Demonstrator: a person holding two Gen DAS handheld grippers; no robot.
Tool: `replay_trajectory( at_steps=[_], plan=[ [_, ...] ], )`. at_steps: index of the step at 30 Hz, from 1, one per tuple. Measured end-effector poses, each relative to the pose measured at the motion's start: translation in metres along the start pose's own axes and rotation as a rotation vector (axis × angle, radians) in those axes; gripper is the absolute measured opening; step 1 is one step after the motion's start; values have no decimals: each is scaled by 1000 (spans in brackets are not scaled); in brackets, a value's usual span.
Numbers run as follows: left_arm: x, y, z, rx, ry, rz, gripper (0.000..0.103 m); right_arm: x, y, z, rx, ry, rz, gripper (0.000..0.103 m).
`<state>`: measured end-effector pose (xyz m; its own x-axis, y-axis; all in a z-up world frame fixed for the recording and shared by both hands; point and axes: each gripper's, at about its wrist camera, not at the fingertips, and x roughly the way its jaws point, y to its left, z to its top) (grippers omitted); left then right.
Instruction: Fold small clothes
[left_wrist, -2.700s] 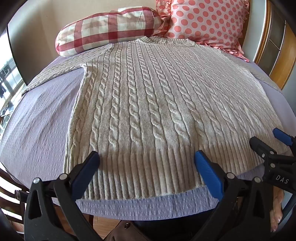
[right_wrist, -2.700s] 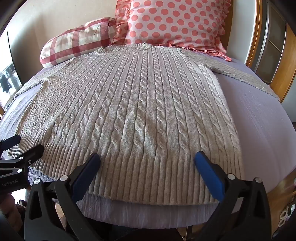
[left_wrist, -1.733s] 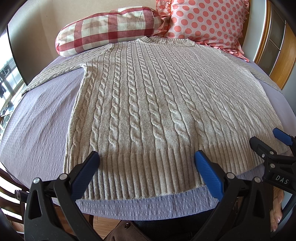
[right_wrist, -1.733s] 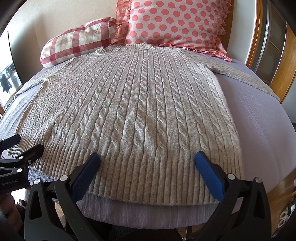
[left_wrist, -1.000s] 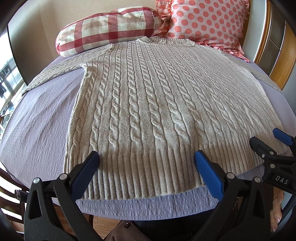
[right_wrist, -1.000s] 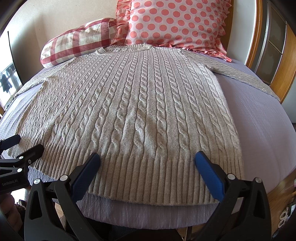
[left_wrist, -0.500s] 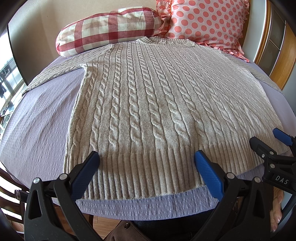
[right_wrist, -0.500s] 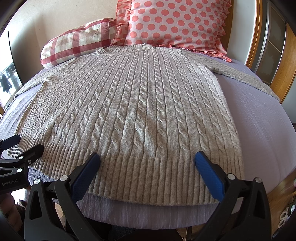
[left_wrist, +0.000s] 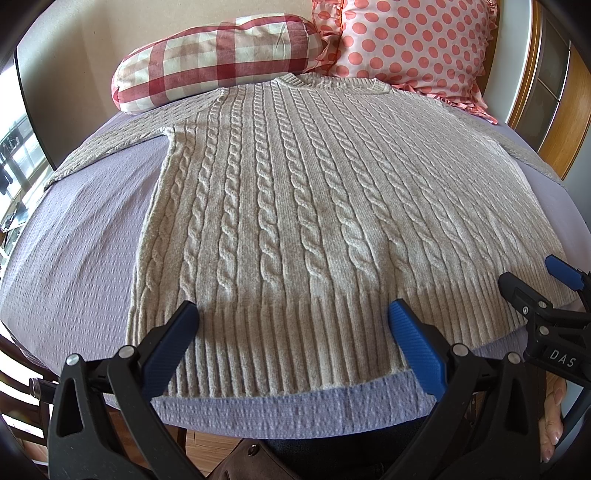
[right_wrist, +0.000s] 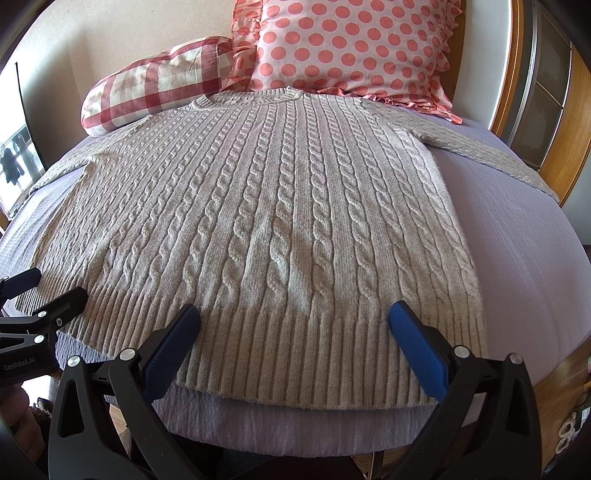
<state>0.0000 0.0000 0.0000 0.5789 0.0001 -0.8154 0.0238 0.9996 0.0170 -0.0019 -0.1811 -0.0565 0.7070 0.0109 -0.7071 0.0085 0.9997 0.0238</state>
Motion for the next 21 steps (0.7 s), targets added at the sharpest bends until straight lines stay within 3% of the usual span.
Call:
replay_trajectory(
  at_steps=[16,21],
  plan=[
    [0,0,0,1,-1,0,101,0,0,0,-6,-8,5,102],
    [0,0,1,13,-5,-3,101,-4,-24,13,0,-59,110,102]
  ],
)
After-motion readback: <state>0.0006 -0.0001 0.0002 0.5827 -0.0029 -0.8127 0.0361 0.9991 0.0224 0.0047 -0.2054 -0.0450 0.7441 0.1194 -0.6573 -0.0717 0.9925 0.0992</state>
